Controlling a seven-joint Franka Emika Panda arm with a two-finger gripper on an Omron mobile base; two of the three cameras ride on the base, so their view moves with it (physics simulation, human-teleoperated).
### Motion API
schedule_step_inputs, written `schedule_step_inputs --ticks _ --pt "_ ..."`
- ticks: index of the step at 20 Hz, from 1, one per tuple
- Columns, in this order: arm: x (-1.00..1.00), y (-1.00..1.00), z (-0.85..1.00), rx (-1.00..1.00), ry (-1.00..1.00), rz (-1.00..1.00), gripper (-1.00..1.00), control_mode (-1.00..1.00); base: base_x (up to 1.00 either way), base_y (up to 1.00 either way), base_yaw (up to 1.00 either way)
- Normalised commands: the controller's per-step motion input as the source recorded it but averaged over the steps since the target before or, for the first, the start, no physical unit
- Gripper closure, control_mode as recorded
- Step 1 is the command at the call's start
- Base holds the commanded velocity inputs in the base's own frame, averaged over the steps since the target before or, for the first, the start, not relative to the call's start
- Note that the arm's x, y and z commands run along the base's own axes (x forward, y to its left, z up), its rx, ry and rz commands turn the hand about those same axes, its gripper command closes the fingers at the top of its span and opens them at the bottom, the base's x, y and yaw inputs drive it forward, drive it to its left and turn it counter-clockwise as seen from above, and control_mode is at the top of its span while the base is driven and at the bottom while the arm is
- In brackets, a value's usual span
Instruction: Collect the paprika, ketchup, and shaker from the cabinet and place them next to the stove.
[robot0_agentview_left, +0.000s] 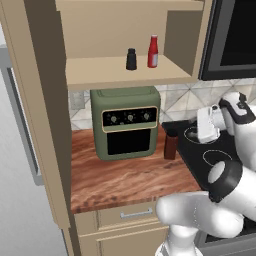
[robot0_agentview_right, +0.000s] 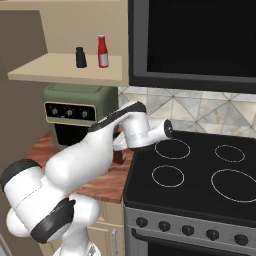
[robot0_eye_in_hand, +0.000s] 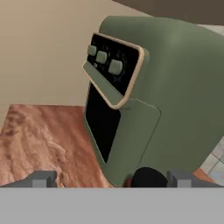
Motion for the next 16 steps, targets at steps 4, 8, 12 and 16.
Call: schedule_step_inputs --ticks 4,8,12,16 --pt "-0.67 0.09 0.56 -0.05 0.0 -0.15 -1.0 -1.0 0.0 0.0 0.0" --pt "-0.63 0.24 0.57 -0.03 0.0 -0.2 -1.0 -1.0 0.0 0.0 0.0" --pt "-0.5 0.38 0.5 -0.04 0.0 -0.28 -1.0 -1.0 0.0 0.0 0.0" --pt "-0.27 0.39 0.48 -0.07 0.0 -0.34 -1.0 -1.0 0.0 0.0 0.0"
